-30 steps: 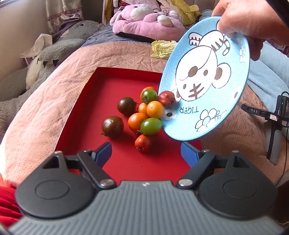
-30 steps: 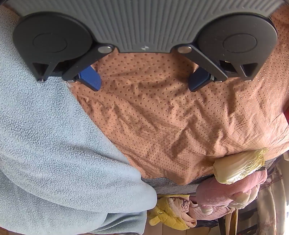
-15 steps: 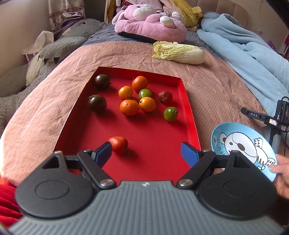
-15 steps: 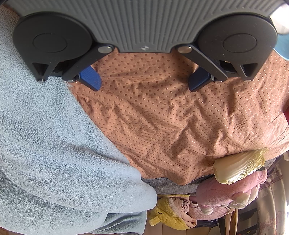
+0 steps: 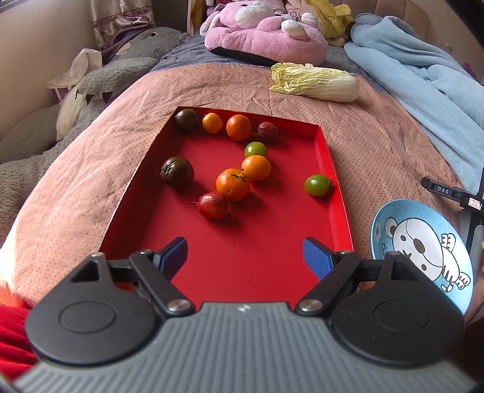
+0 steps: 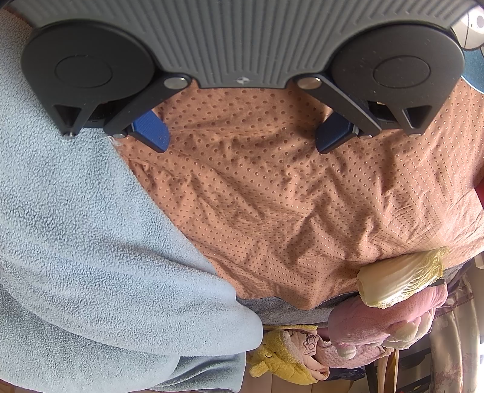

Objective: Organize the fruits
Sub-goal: 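Move the right gripper over the red tray toward the tomatoes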

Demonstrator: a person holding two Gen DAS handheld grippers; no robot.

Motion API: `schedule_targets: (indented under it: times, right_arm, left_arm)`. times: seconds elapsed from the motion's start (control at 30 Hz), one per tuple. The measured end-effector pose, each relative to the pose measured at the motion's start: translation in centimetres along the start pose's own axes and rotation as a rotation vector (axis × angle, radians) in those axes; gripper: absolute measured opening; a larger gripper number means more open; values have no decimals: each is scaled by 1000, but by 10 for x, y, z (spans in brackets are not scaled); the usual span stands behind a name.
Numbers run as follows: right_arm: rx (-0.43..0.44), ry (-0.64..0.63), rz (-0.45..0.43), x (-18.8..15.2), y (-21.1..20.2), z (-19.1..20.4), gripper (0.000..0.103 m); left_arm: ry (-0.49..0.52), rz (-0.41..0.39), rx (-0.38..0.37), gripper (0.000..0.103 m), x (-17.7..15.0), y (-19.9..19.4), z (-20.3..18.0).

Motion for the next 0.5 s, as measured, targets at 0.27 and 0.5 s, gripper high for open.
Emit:
schedule_targets:
  times: [0.27,0.5]
  right_arm:
    - [-6,2,17,-1,-1,2,103]
    - [-67,-32,74,0,-43,-3,103]
  left_arm:
    - [2,7,-12,85,2,4,2]
    - [0,-20,-25,85,6,2,4]
Point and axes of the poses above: each gripper's, at about its wrist camera, not at the fingertips, and y roughly the way its jaws point, z to its left, x to its top, the point moved 8 cm from there along y, roughly the way its jaws point, and after that the axes turned 14 degrees about -x, right-handed, at the moved point
